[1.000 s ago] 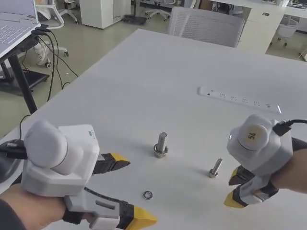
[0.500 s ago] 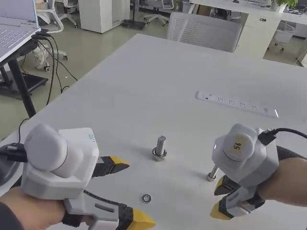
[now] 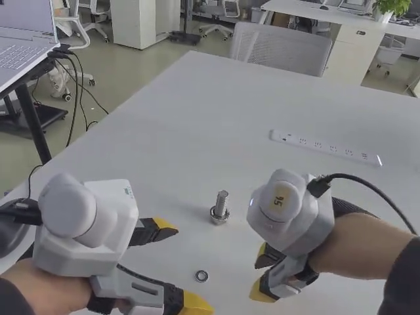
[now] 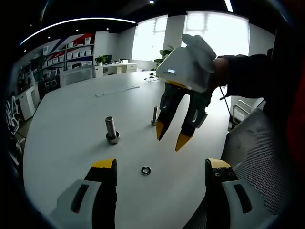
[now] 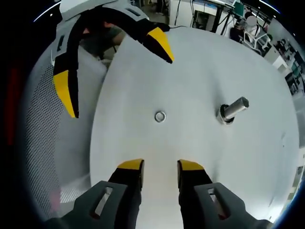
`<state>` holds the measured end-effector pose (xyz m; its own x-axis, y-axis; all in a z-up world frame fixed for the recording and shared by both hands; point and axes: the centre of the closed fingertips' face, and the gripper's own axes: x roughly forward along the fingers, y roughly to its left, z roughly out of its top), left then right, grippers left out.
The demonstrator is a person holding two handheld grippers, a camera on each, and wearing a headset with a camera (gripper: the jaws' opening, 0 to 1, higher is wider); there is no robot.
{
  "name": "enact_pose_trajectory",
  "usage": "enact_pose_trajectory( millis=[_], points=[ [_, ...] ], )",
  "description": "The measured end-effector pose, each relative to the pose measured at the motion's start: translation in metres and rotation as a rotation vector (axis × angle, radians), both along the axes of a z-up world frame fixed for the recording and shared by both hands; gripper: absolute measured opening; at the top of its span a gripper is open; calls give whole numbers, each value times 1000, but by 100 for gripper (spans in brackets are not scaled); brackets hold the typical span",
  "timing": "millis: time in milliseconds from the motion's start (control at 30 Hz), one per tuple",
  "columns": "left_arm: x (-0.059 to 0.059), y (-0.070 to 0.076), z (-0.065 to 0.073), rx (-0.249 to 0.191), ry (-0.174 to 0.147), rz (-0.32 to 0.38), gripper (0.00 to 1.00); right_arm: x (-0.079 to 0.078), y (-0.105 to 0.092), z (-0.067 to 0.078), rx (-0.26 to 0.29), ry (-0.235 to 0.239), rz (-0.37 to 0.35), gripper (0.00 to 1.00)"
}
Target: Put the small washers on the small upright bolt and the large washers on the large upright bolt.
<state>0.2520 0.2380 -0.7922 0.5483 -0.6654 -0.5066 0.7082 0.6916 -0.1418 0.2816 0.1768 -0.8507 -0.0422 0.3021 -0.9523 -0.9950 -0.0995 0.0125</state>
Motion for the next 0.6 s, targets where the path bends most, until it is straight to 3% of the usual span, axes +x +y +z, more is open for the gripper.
enact_pose_trajectory(
  millis=[600],
  points=[
    [2,3,1,-3,-2,5,75,-8,49,-8,6,6,105,29]
  ],
)
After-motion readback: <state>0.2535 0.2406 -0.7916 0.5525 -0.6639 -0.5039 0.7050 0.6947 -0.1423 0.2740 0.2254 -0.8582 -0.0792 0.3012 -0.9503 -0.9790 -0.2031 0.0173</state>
